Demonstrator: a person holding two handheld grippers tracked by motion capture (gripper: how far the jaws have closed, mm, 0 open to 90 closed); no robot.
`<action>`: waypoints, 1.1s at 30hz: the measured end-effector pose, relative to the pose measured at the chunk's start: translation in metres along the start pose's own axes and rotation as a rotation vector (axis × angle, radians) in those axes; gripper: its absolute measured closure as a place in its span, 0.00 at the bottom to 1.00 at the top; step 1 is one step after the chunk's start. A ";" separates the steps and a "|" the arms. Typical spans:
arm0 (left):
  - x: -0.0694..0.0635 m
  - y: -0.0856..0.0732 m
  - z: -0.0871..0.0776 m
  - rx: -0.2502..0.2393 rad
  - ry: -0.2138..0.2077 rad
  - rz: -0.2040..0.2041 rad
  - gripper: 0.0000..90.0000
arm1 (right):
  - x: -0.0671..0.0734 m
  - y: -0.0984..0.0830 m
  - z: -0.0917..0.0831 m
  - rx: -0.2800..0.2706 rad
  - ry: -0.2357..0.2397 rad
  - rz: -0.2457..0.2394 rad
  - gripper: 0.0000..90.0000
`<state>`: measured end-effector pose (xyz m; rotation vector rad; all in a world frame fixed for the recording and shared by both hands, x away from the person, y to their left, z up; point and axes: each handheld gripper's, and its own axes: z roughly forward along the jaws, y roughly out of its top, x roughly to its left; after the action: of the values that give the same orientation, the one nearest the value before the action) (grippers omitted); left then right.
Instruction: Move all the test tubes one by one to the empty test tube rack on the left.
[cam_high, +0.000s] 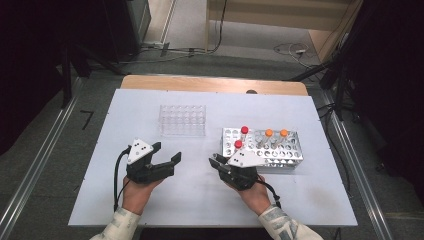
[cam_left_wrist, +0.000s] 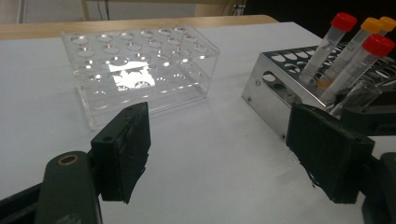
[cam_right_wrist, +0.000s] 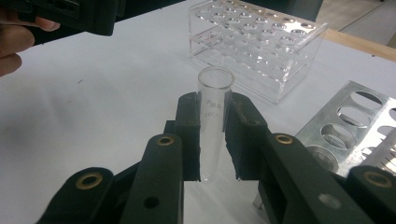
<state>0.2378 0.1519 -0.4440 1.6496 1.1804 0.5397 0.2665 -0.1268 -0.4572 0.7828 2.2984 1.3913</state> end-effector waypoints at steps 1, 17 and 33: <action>0.000 0.000 0.000 0.000 0.000 0.000 0.25 | 0.000 0.000 0.000 0.000 0.000 0.000 0.81; -0.016 0.014 0.003 -0.029 -0.108 0.029 0.41 | 0.004 0.007 0.015 -0.006 -0.014 -0.025 0.81; -0.042 0.027 0.025 0.021 -0.207 0.066 0.60 | 0.018 0.016 0.028 -0.010 -0.034 -0.077 0.81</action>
<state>0.2515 0.1021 -0.4220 1.7227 0.9860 0.3882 0.2717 -0.0903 -0.4564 0.7024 2.2697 1.3444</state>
